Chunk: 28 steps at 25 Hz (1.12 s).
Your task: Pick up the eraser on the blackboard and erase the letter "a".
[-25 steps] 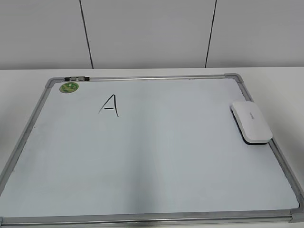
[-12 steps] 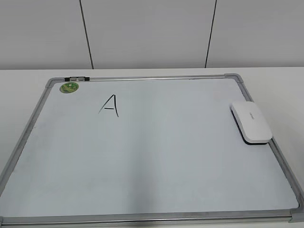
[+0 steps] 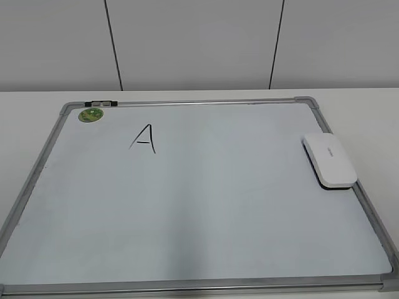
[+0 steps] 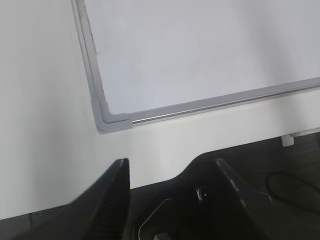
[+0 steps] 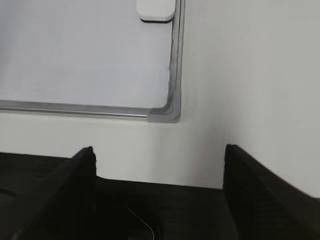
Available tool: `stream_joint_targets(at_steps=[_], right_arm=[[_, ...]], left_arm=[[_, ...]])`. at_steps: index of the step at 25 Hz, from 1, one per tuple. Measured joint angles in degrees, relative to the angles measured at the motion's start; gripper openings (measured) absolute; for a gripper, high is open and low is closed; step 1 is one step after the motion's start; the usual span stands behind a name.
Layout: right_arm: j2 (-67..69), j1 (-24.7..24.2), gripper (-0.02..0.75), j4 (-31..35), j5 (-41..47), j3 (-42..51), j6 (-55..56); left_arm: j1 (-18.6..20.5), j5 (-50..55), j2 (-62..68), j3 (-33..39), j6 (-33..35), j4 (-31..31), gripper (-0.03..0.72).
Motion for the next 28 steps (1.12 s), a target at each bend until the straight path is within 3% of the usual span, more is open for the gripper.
stream_joint_targets(at_steps=[9,28], right_arm=[[-9.4,0.0,0.587,-2.3,-2.4,12.5,0.0],[-9.7,0.0,0.587,-3.1,-7.1,14.9,0.1]], left_arm=[[-3.1,0.2,-3.6,1.7,-1.9,10.6,0.372],[-3.1,-8.3,-3.8,7.8,-2.3,13.5,0.372]])
